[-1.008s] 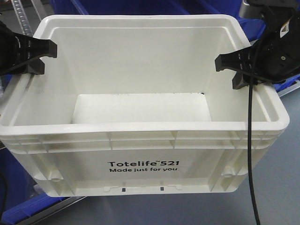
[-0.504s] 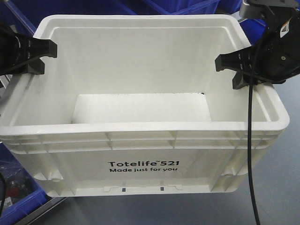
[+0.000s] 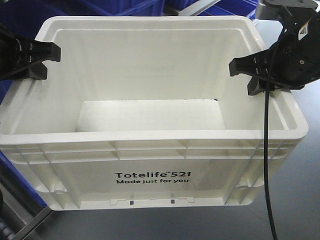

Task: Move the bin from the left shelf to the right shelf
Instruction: 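Hold the tote with both grippers while the base turns away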

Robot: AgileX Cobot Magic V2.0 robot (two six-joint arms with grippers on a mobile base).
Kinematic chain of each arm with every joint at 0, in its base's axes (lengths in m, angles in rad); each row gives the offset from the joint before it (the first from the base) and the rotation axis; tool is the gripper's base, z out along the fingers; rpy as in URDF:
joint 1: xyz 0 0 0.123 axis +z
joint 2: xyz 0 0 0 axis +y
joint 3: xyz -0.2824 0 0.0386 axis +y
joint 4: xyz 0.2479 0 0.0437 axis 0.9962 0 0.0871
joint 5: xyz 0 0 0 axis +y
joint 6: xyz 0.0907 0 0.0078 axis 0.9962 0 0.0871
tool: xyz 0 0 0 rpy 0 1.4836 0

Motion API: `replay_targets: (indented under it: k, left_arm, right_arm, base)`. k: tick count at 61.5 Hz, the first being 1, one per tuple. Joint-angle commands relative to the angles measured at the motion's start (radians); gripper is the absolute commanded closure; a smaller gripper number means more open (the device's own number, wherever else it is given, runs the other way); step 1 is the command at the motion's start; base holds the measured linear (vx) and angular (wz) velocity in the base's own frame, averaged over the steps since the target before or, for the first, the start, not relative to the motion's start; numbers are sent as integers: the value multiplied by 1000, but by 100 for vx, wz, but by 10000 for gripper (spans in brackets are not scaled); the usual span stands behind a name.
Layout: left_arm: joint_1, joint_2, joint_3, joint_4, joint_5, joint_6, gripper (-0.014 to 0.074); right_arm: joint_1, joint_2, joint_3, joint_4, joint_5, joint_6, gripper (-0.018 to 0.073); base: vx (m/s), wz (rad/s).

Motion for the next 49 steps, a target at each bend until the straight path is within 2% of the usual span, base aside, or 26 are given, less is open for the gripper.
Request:
replay_targets:
  k: [1,23,49]
  left_arm:
    - [4,-42,-33,68,-84,15,602]
    - [4,-42,-33,68,-84,15,602]
    - [4,-42,-33,68,-84,15,602]
  right_arm:
    - [-7,-55,-37,-48,-72,-19,509]
    - [-7,-55,-37,-48,-72,-19,509]
    - [-7,-55,-37,-48,-72,-19,509]
  base:
    - [4,-56]
    - [6,-54]
    - [8,-35]
